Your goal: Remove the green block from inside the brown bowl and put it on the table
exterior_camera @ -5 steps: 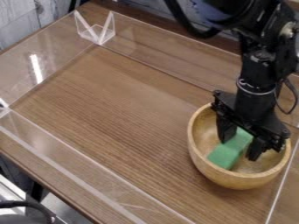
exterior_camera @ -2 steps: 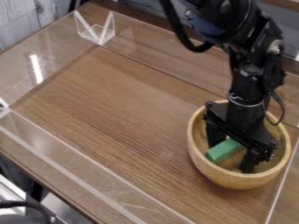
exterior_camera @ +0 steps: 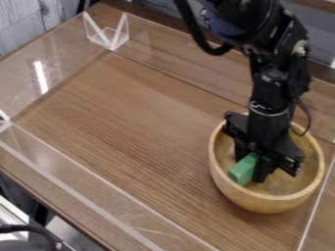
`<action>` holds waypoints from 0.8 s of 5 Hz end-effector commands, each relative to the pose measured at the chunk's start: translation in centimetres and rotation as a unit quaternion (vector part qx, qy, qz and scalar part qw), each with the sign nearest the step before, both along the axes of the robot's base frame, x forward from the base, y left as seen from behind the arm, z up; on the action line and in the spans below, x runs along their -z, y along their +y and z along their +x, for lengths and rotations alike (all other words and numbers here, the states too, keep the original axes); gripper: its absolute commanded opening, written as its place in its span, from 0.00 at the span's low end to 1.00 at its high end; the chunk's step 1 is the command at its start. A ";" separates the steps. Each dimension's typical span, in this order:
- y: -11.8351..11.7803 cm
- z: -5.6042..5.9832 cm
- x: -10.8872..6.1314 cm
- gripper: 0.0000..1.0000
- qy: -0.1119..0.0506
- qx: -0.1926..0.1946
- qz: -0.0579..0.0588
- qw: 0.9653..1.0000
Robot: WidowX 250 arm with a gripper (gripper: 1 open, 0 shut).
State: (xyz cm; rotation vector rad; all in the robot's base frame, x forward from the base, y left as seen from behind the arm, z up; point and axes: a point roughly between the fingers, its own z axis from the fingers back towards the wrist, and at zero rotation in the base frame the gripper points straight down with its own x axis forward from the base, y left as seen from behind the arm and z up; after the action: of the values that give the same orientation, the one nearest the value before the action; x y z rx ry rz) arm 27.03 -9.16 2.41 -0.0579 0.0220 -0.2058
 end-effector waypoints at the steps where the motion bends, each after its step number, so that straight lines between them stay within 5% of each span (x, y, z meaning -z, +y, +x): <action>1: 0.6 0.3 -2.4 0.00 -0.015 -0.013 -0.007 1.000; 4: 2.4 -0.1 -4.7 0.00 0.000 -0.028 -0.007 1.000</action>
State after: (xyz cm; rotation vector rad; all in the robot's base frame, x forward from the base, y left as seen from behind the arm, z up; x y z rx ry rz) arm 25.92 -6.71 5.19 -0.0637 0.0935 -0.1488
